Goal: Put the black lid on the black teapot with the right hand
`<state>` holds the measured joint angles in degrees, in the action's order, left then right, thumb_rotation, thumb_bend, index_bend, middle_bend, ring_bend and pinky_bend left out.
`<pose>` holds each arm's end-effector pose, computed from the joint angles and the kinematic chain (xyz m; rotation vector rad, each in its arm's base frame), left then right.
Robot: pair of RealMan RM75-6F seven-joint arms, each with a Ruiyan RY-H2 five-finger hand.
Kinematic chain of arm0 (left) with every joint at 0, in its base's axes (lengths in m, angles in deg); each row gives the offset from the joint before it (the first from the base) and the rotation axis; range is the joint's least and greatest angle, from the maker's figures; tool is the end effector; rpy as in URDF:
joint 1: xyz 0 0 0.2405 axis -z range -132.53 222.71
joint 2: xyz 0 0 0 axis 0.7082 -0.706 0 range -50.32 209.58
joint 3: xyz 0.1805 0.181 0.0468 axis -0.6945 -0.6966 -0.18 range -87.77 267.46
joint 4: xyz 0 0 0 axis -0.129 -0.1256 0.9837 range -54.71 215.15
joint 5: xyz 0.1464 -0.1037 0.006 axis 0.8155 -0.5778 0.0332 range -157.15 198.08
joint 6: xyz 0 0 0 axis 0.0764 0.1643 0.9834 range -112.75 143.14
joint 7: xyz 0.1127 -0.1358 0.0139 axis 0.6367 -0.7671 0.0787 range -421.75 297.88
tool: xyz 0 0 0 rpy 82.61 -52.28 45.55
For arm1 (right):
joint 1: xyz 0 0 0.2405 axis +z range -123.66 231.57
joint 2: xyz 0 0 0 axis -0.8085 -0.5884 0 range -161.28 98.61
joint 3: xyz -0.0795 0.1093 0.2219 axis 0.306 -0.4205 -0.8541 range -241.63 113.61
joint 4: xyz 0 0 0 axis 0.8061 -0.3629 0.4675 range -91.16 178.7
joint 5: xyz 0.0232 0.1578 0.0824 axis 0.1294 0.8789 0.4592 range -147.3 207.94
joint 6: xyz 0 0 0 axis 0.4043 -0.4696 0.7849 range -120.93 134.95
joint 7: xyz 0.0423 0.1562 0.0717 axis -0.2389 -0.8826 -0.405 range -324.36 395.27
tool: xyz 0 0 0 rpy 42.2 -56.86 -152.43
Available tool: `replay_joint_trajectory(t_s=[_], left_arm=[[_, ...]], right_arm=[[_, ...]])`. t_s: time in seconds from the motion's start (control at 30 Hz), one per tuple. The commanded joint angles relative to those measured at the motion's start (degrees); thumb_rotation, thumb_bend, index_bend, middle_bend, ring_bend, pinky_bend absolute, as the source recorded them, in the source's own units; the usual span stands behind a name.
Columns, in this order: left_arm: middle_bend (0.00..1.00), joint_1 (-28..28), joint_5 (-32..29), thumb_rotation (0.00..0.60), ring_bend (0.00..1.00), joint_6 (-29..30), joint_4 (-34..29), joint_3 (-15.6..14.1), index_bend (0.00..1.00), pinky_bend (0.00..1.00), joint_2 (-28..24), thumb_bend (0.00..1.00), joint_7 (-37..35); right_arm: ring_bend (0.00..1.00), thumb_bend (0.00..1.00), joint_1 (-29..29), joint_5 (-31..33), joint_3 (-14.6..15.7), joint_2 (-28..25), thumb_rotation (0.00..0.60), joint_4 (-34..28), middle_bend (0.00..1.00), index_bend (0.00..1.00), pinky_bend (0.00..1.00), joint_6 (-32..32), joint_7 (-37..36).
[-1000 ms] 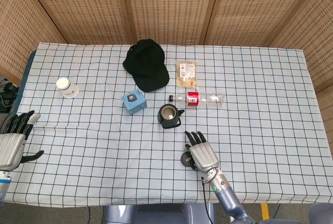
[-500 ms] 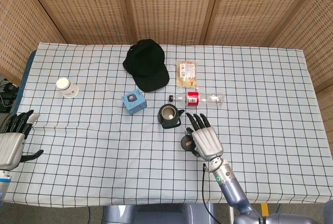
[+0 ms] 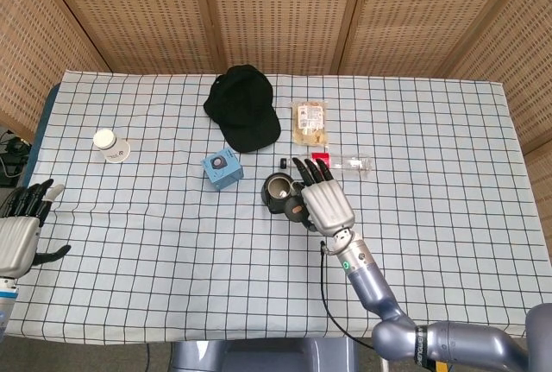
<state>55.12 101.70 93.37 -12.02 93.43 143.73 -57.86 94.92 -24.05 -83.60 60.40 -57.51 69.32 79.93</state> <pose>-0.3024 0.2408 0.1770 -1.4488 -0.9072 -0.8176 -0.0811 -0.3512 0.0156 1.7924 -0.8831 0.9864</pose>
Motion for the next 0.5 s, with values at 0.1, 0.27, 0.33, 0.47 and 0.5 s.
replay_joint_trajectory(t_s=[0.1,0.27,0.33,0.47,0.5], left_arm=[[0.00,0.4,-0.5,0.600,0.00,-0.7,0.2,0.2,0.00,0.00,0.0,0.06,-0.4],[0.00,1.0,-1.3,0.600,0.00,-1.9,0.6,0.5,0.00,0.00,0.0,0.06,-0.8],[0.00,1.2,-1.7,0.600,0.00,-2.2,0.8,0.7,0.00,0.00,0.0,0.06,-0.9],[0.00,1.5,-2.1,0.600,0.00,-2.6,1.1,0.9,0.00,0.00,0.2,0.06,-0.8],[0.00,1.6,-2.2,0.600,0.00,-2.7,1.2,0.9,0.00,0.00,0.2,0.06,-0.8]], right_arm=[[0.00,0.35,3.5,2.6,-1.4,2.3,0.600,5.0,0.05,0.48,0.00,-2.1,-1.9],[0.00,0.35,6.7,4.6,-2.1,4.4,0.600,9.5,0.05,0.48,0.00,-3.8,-2.9],[0.00,0.35,8.0,5.2,-2.4,5.3,0.600,11.2,0.05,0.48,0.00,-4.4,-3.2],[0.00,0.35,10.4,6.5,-2.9,6.7,0.600,14.5,0.05,0.48,0.00,-5.8,-3.5],[0.00,0.35,11.0,6.9,-3.0,7.1,0.600,15.4,0.05,0.48,0.00,-6.2,-3.6]])
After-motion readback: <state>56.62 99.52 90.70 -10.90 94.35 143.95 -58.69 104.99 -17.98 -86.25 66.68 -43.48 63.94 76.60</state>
